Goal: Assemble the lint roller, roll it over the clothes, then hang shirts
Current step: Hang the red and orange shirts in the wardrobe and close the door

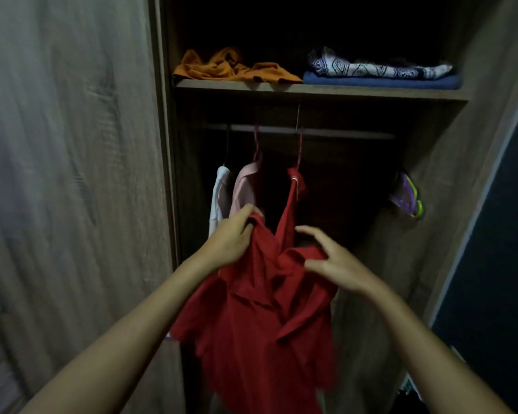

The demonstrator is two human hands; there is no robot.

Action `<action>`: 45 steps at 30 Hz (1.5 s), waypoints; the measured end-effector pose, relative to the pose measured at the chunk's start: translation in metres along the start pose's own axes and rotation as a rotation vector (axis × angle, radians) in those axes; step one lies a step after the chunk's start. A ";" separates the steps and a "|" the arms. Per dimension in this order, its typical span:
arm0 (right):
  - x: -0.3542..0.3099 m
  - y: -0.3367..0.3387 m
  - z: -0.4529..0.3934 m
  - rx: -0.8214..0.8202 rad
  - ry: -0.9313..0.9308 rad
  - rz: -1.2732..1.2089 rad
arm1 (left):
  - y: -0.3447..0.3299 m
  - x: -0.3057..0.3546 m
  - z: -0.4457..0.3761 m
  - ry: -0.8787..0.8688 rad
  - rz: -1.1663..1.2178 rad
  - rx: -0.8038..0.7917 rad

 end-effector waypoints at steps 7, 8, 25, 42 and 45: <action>0.022 0.000 0.007 -0.032 -0.094 0.589 | 0.019 -0.003 -0.013 0.033 -0.134 0.144; 0.024 0.010 0.009 0.008 -0.119 0.669 | 0.021 -0.006 -0.012 0.017 -0.172 0.154; 0.050 0.058 0.016 0.367 -0.271 0.624 | -0.008 -0.084 -0.004 0.326 0.149 -0.585; 0.103 0.113 -0.005 0.093 -0.503 0.424 | -0.030 0.028 -0.078 -0.200 -0.186 -0.108; 0.085 0.159 -0.034 0.337 -0.401 0.654 | -0.033 0.042 -0.089 -0.213 -0.192 -0.043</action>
Point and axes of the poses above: each hand's wrist, its own z-axis away from the middle knuckle, its own y-axis out of the back of the hand, x = y × z, the point moved 9 cm from there along -z, towards the middle knuckle, and after that the axes turned 13 degrees about y, right-handed, at the moved point
